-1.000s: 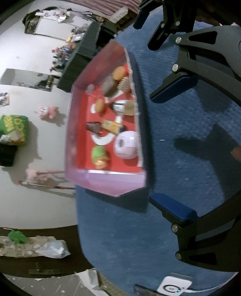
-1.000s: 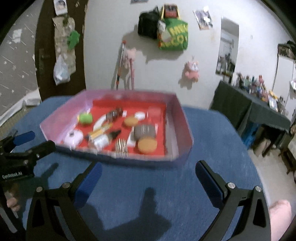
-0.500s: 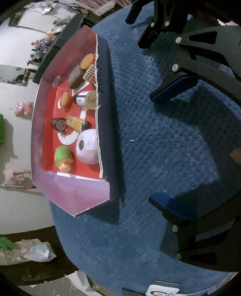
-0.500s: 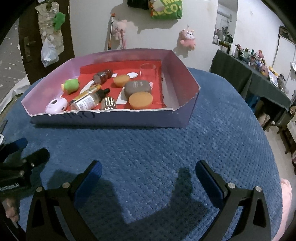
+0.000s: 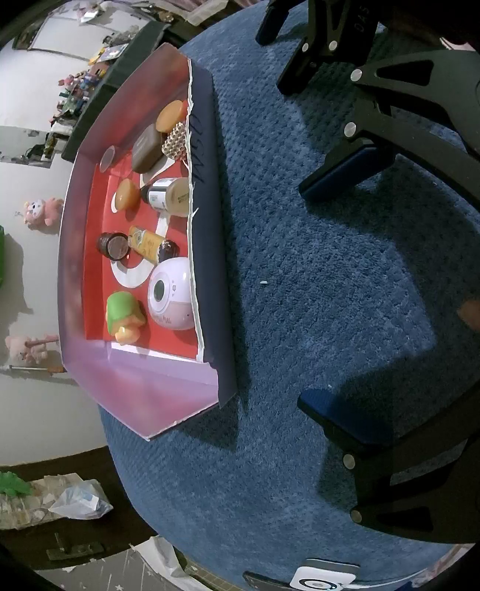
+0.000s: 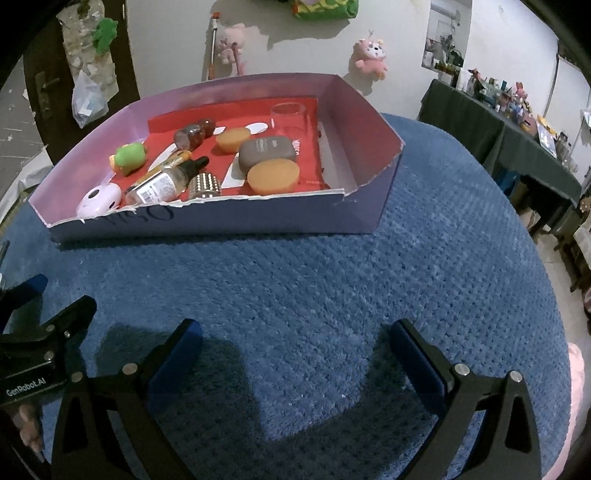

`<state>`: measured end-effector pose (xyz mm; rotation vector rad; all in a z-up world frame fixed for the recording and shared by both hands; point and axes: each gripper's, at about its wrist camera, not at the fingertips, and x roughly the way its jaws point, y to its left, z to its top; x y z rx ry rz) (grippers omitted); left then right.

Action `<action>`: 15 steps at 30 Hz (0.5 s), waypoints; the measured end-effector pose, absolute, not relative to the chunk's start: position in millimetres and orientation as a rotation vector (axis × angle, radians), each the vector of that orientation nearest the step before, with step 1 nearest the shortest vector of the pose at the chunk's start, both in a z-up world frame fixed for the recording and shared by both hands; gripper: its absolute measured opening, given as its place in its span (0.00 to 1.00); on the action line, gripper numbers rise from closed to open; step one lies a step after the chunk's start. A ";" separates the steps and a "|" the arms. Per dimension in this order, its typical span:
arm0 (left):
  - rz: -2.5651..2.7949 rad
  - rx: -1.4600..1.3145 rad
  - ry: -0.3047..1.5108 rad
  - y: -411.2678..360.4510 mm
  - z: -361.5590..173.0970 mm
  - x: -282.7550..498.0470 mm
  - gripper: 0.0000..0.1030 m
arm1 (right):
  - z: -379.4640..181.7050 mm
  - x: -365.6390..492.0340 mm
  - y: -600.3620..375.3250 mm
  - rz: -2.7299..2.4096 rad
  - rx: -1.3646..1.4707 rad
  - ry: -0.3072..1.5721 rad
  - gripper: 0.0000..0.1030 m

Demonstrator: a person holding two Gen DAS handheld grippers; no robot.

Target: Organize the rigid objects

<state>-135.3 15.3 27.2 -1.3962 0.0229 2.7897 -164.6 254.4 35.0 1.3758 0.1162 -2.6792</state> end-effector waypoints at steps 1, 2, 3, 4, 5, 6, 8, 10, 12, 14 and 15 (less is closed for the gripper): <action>2.790 -1.397 0.023 15.3 27.2 -135.4 1.00 | 35.4 -165.6 253.8 -2.680 1.376 0.118 1.00; 2.790 -1.396 0.022 15.1 27.1 -135.3 1.00 | 35.4 -165.3 254.0 -2.680 1.377 0.117 1.00; 2.790 -1.397 0.022 15.2 27.1 -135.4 1.00 | 35.4 -165.2 254.5 -2.679 1.377 0.115 1.00; 2.790 -1.397 0.022 15.2 27.1 -135.3 1.00 | 35.8 -165.6 254.2 -2.678 1.377 0.114 1.00; 2.790 -1.397 0.023 15.3 27.1 -135.5 1.00 | 35.8 -165.2 254.4 -2.677 1.377 0.112 1.00; 2.791 -1.396 0.022 15.1 27.1 -135.3 1.00 | 35.9 -165.0 254.2 -2.678 1.377 0.113 1.00; 2.790 -1.396 0.022 15.2 27.4 -135.5 1.00 | 35.8 -165.1 254.5 -2.679 1.376 0.115 1.00; 2.791 -1.396 0.022 15.2 27.4 -135.4 1.00 | 35.8 -165.4 254.2 -2.679 1.376 0.115 1.00; 2.790 -1.396 0.022 15.2 27.3 -135.6 1.00 | 35.8 -165.1 254.4 -2.679 1.376 0.115 1.00; 2.791 -1.396 0.022 15.2 27.2 -135.4 1.00 | 35.7 -165.8 254.2 -2.678 1.377 0.115 1.00; 2.791 -1.396 0.023 15.1 27.2 -135.4 1.00 | 35.7 -165.3 254.3 -2.679 1.377 0.115 1.00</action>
